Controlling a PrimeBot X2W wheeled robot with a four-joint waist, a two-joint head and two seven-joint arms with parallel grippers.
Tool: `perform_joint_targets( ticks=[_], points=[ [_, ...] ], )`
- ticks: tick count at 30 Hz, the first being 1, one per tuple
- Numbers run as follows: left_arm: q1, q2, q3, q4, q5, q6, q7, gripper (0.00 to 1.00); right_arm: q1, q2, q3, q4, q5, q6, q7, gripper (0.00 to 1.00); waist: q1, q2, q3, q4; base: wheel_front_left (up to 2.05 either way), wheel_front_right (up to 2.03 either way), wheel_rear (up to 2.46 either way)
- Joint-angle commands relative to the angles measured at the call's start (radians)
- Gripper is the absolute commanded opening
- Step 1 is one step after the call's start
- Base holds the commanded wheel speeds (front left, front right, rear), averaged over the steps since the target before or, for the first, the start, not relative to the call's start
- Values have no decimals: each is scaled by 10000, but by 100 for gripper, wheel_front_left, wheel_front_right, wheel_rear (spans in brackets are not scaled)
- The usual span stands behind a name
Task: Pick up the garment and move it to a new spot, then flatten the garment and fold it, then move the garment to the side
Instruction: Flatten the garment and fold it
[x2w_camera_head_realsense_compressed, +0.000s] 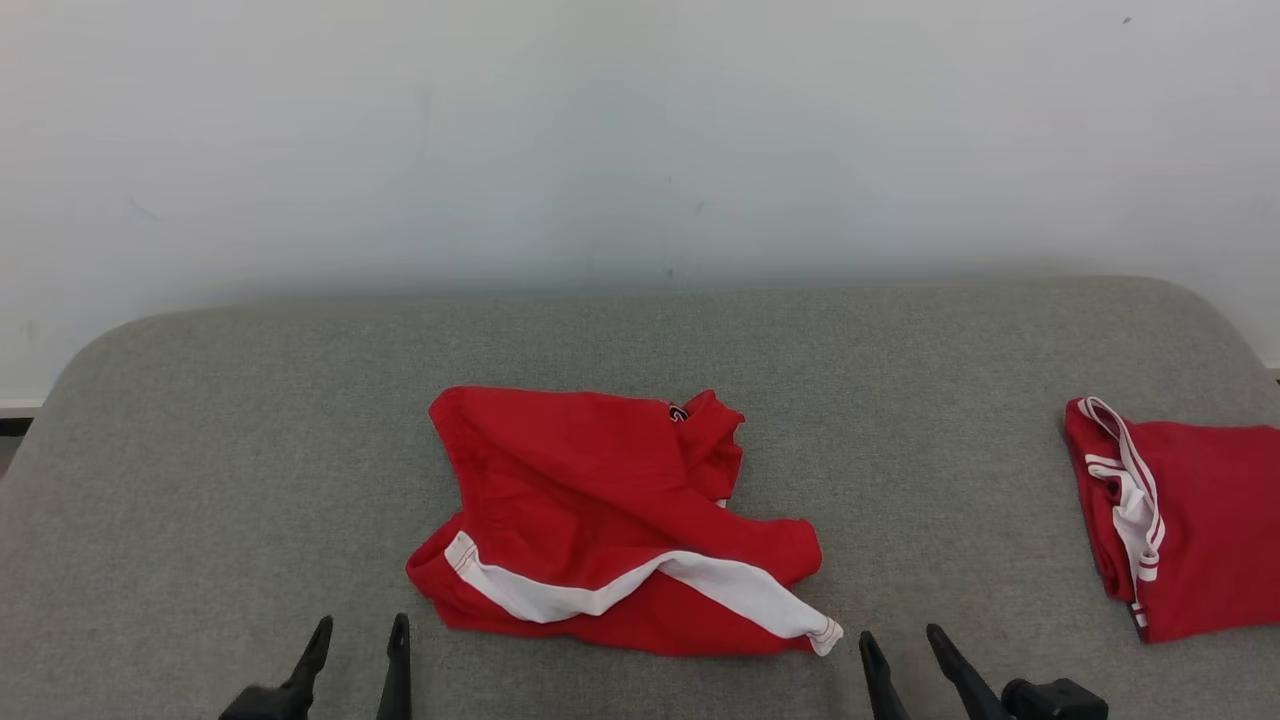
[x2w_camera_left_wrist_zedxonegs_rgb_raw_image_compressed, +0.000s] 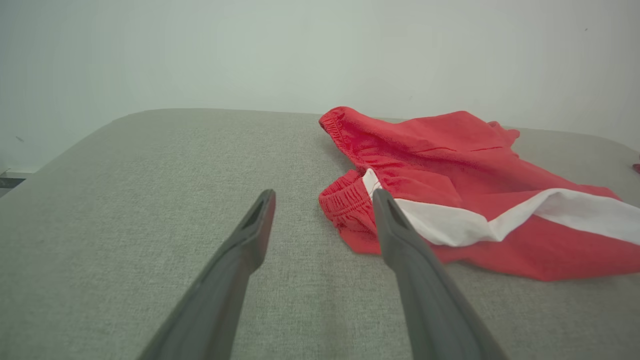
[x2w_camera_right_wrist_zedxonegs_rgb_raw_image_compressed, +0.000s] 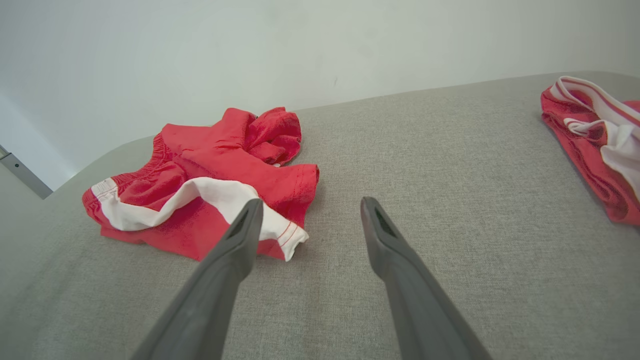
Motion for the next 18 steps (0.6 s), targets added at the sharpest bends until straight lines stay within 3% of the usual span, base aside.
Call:
perform_joint_targets(
  ticks=[1,7,18],
  points=[
    [-590,83,-177,346,-81,-10,220,100,-93,17,218,68,149,-26,57,100,-1,0,72,-30,0,0,0],
    [-2306,283,-1222,1574,-451,0,1596,100,-378,16,893,410,591,-26,80,100,-1,0,305,-183,0,0,0],
    [-4090,542,-1743,3252,-543,80,3814,100,-993,19,1566,1180,1143,-26,-32,100,-1,0,737,-640,0,0,0]
  ],
)
